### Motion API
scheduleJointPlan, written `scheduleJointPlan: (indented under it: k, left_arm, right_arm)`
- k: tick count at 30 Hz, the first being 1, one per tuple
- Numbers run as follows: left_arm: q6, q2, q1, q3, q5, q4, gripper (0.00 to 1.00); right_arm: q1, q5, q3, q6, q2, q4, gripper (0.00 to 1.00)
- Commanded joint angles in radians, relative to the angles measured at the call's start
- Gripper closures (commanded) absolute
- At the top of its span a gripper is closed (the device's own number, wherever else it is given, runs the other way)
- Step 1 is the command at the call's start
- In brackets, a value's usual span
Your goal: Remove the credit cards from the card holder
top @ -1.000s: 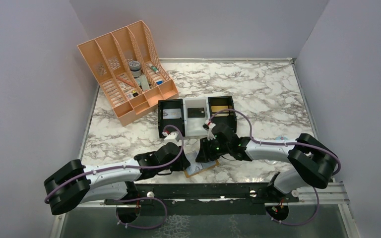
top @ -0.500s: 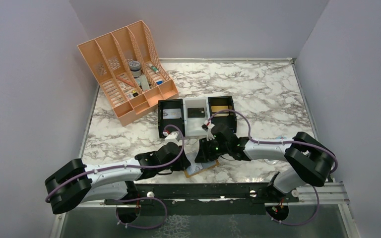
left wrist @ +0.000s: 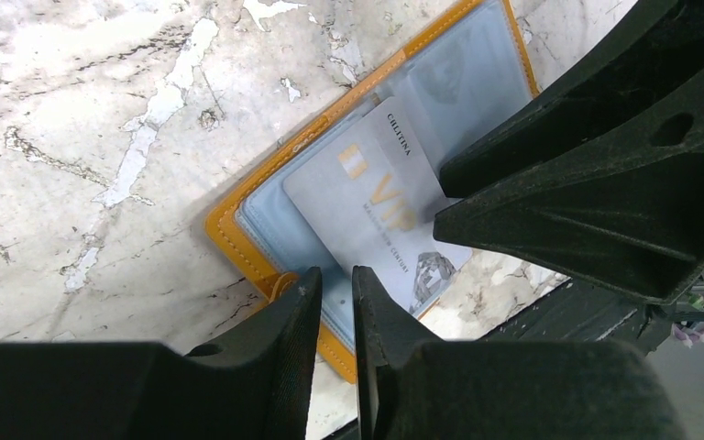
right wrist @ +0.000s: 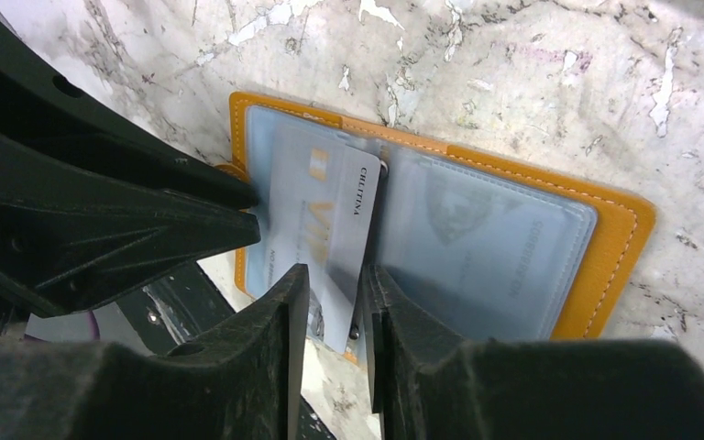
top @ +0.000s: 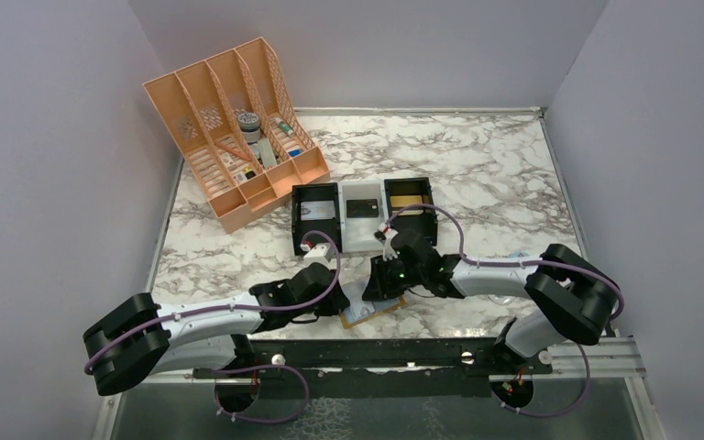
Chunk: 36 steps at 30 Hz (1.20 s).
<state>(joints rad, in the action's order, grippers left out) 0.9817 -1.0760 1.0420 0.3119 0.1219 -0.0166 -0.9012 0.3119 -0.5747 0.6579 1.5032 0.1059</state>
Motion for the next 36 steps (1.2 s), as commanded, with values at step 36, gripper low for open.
scheduleJointPlan:
  k: [36]
  left_arm:
    - [-0.020, -0.088, 0.006, 0.017, 0.015, 0.100, 0.86]
  right_arm:
    - [0.140, 0.341, 0.102, 0.053, 0.083, 0.215, 0.72]
